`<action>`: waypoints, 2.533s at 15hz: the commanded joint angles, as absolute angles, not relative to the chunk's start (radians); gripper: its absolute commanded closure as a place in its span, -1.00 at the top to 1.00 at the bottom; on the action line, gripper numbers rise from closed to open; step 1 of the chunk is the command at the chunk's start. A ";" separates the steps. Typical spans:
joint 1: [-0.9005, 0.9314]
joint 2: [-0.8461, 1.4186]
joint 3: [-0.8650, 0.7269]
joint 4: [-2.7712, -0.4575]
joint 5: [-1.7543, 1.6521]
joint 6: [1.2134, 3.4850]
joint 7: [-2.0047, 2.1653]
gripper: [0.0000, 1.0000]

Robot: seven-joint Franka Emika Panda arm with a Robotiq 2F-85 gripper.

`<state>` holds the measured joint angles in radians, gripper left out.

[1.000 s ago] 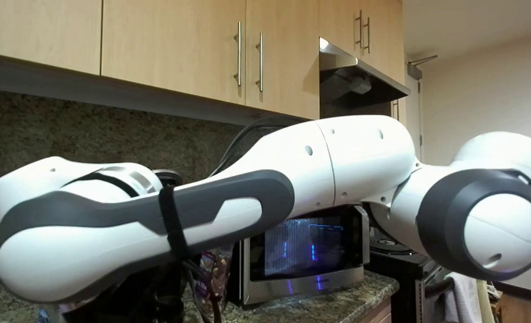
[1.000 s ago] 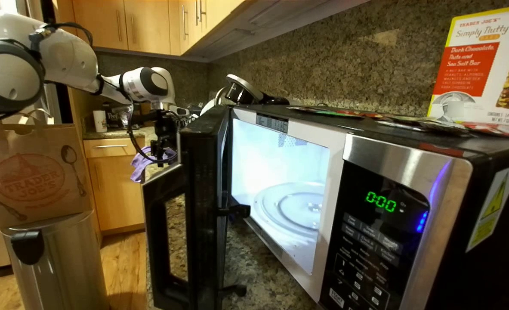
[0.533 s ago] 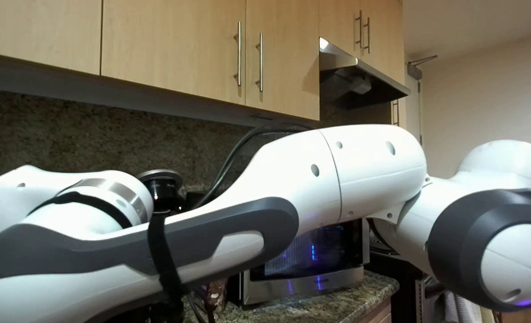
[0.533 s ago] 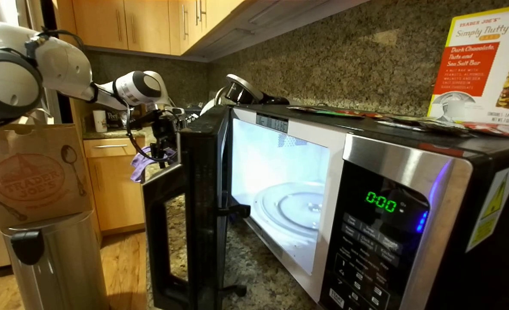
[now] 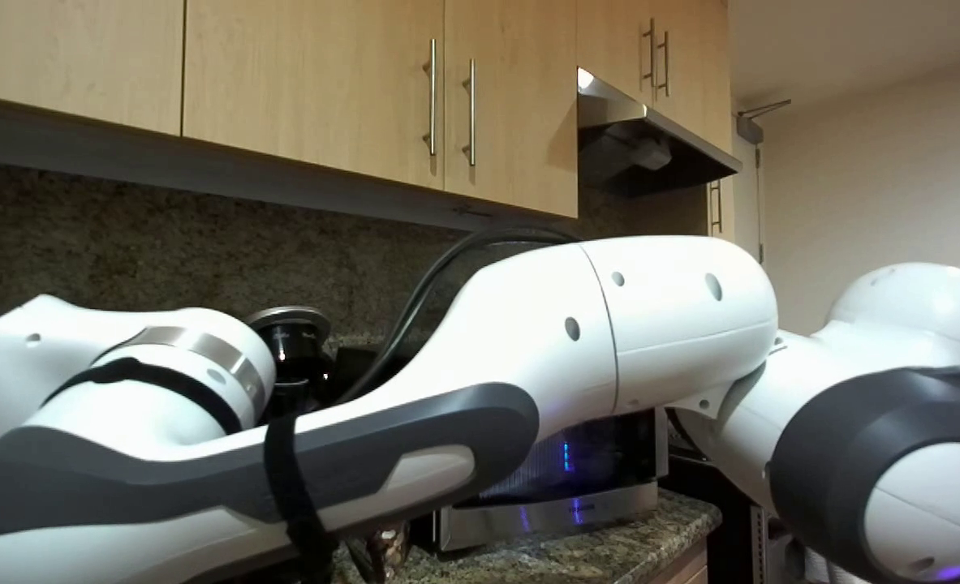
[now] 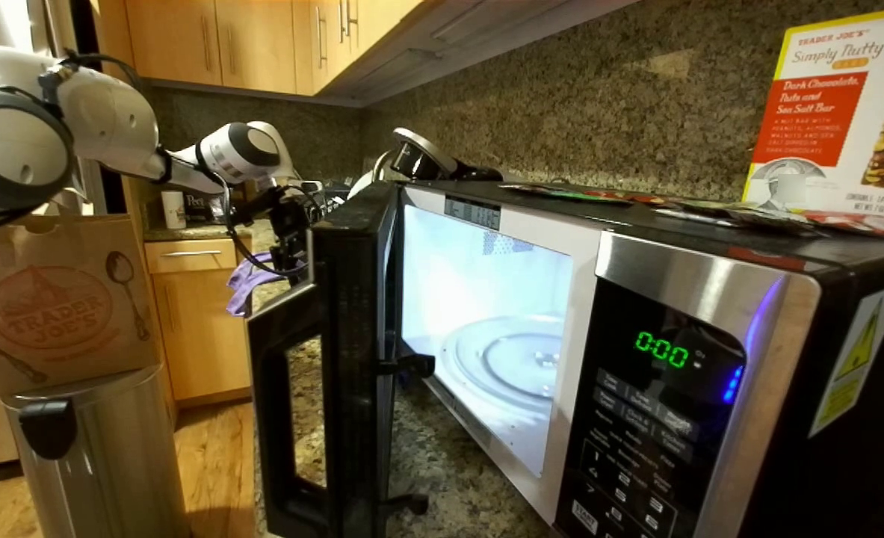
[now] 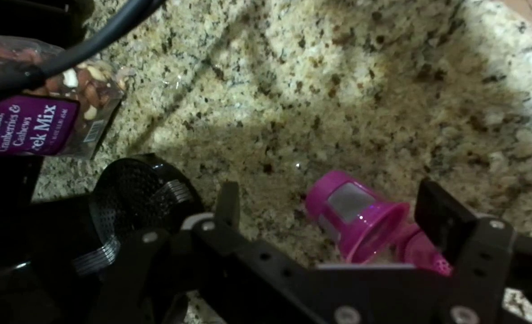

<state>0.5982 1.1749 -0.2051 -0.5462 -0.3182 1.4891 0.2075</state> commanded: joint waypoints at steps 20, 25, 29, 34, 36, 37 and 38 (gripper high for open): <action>0.640 1.281 -0.355 -0.469 -0.329 1.583 0.297 -0.19; 0.644 1.285 -0.345 -0.469 -0.317 1.606 0.299 -0.86; 0.630 1.247 -0.324 -0.473 -0.300 1.649 0.248 -1.00; 0.610 1.260 -0.285 -0.389 -0.328 1.626 0.225 -0.82; 0.592 1.295 -0.256 -0.319 -0.346 1.585 0.220 -0.82; 0.597 1.287 -0.257 -0.346 -0.346 1.597 0.224 -0.82; 0.600 1.281 -0.257 -0.368 -0.347 1.607 0.227 -0.82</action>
